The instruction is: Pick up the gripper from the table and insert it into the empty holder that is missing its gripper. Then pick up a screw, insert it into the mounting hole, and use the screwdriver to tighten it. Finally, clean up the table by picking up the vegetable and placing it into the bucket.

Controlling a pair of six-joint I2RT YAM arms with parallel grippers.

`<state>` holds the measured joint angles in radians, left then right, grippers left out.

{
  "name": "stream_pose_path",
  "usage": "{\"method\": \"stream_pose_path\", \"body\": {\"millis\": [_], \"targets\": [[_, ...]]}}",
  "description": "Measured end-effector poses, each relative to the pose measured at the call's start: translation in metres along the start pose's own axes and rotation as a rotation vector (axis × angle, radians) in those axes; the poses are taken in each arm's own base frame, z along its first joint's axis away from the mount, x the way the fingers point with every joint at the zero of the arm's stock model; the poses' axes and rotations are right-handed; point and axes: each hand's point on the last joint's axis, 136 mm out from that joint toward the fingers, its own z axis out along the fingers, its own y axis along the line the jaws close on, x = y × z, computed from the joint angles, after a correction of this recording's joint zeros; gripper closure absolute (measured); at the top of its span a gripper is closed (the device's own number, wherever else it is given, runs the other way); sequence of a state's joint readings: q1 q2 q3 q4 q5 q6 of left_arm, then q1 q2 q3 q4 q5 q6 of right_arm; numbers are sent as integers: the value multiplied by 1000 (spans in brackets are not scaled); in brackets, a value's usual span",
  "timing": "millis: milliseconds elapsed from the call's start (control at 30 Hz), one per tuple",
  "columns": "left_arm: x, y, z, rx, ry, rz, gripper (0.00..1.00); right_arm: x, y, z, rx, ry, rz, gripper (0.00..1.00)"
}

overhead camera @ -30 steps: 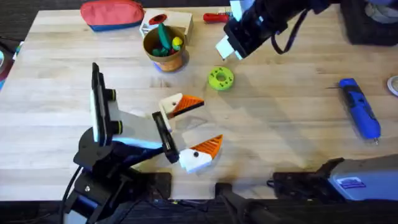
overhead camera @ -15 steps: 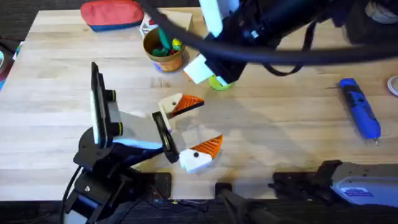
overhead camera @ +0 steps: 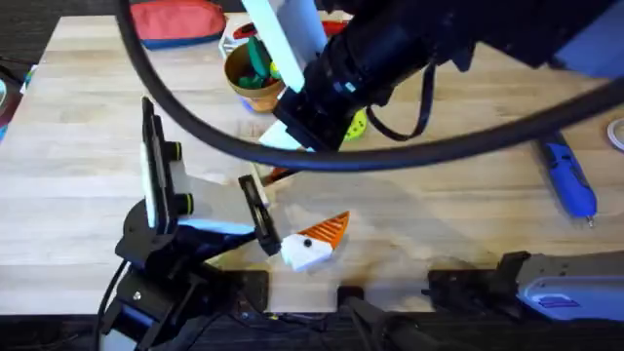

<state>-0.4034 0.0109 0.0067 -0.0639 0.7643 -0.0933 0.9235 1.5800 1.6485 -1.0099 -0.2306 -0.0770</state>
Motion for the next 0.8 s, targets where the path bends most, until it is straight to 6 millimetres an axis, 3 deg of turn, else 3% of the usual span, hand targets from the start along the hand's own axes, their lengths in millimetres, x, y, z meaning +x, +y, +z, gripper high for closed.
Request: {"method": "stream_pose_path", "body": {"millis": [800], "targets": [[0, 0, 0, 0, 0, 1, 14, 3, 2, 15, -25, 35, 29, 998]]}}
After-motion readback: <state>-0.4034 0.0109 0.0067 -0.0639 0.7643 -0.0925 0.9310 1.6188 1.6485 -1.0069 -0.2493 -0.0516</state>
